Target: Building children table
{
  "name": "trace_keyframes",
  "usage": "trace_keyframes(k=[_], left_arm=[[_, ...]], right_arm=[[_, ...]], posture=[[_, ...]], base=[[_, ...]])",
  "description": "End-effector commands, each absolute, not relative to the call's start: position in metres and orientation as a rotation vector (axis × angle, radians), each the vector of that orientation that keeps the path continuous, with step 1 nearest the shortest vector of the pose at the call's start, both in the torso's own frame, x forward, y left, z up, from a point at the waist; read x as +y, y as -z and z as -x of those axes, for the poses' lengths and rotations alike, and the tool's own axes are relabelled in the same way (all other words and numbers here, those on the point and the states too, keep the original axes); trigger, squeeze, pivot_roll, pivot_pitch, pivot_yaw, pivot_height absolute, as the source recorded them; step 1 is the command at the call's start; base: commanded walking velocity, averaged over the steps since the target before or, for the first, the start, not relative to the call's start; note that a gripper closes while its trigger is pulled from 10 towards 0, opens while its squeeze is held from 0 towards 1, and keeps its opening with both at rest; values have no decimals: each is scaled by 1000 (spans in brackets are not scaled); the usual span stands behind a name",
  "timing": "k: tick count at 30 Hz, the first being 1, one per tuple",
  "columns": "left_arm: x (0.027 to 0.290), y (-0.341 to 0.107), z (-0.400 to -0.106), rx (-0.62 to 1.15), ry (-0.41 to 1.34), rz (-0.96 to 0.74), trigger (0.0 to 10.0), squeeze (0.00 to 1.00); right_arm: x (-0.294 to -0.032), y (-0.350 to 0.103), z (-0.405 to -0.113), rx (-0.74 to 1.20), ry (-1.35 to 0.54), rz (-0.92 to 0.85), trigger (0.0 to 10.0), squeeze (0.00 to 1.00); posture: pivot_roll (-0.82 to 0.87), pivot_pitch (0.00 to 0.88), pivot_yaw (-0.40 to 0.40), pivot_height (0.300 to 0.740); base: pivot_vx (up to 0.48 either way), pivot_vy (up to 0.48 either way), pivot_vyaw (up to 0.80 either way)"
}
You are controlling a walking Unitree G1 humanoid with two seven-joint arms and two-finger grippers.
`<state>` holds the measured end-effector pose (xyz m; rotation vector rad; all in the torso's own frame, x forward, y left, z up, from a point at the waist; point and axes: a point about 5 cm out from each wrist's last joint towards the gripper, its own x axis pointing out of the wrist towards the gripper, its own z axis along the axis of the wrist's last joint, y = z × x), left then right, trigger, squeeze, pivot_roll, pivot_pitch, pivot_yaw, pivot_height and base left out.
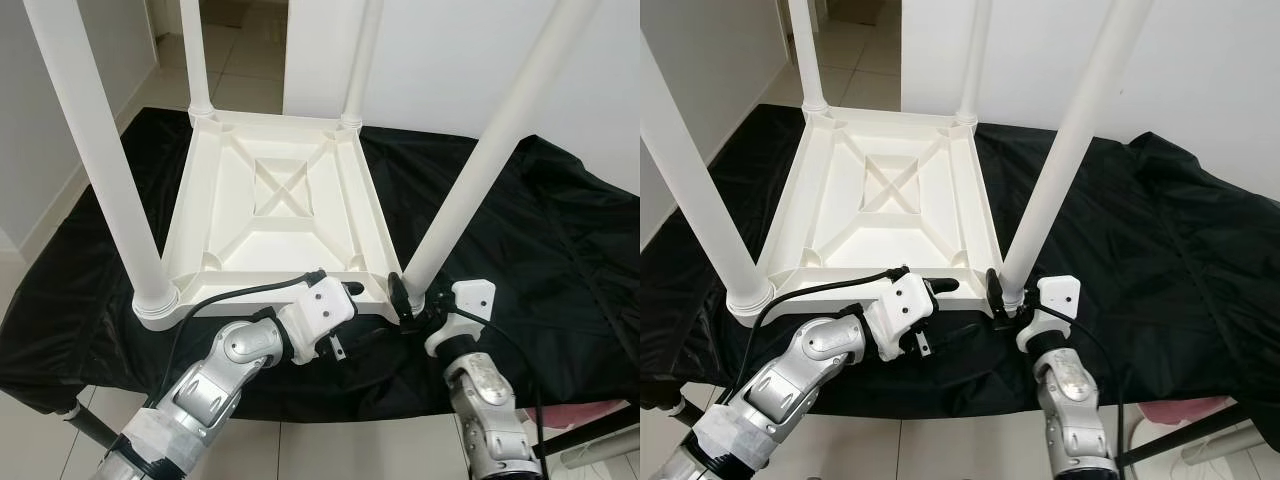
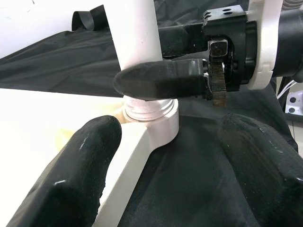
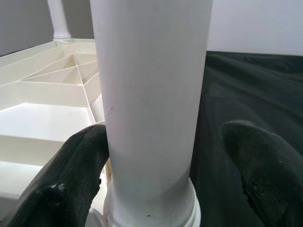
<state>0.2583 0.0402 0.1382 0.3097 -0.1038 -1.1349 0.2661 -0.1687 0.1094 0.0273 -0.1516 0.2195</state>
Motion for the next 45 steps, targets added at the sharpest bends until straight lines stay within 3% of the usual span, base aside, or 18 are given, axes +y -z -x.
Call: trace_keyframes(k=[1, 15, 23, 24, 25, 27, 28, 29, 30, 40, 41, 45], left_arm=[[37, -136, -256, -84, 1202, -312, 10000, 0], [39, -127, -262, -67, 1185, -295, 10000, 0], [39, -128, -263, -68, 1183, -297, 10000, 0], [39, -128, -263, -70, 1183, -296, 10000, 0], [39, -127, -263, -72, 1184, -296, 10000, 0], [39, -127, -263, -73, 1184, -296, 10000, 0], [39, -127, -263, -74, 1184, -296, 10000, 0], [39, -127, -263, -74, 1184, -296, 10000, 0], [39, -128, -263, -75, 1183, -295, 10000, 0], [38, -127, -262, -74, 1192, -293, 10000, 0], [38, -126, -262, -71, 1194, -294, 10000, 0], [39, -126, -262, -69, 1194, -294, 10000, 0]], right_arm=[[-174, -109, -267, -154, -221, -24, 10000, 0], [-178, -116, -292, -133, -497, 72, 10000, 0], [-177, -116, -299, -120, -560, 113, 10000, 0], [-176, -116, -301, -113, -580, 115, 9333, 0], [-177, -115, -301, -108, -598, 122, 6039, 0], [-177, -115, -302, -104, -609, 125, 6039, 0], [-177, -114, -302, -98, -618, 127, 3020, 0], [-177, -114, -302, -98, -618, 127, 3020, 0], [-178, -112, -302, -91, -619, 130, 0, 0], [-181, -106, -301, -76, -625, 127, 0, 0], [-181, -106, -300, -75, -616, 125, 9804, 0], [-182, -105, -300, -75, -606, 124, 9804, 0]], posture=[[-14, 0, -95, 740], [1, 0, -85, 740], [3, 0, -86, 740], [3, 0, -87, 740], [3, 0, -87, 740], [3, 0, -87, 740], [3, 0, -87, 740], [3, 0, -87, 740], [3, 0, -87, 740], [-4, 0, -86, 740], [-4, 0, -86, 740], [-5, 0, -86, 740]], base=[[0, 0, 0], [0, 0, 0], [0, 0, 0], [0, 0, 0], [0, 0, 0], [0, 0, 0], [0, 0, 0], [0, 0, 0], [0, 0, 0], [0, 0, 0], [0, 0, 0], [0, 0, 0]])
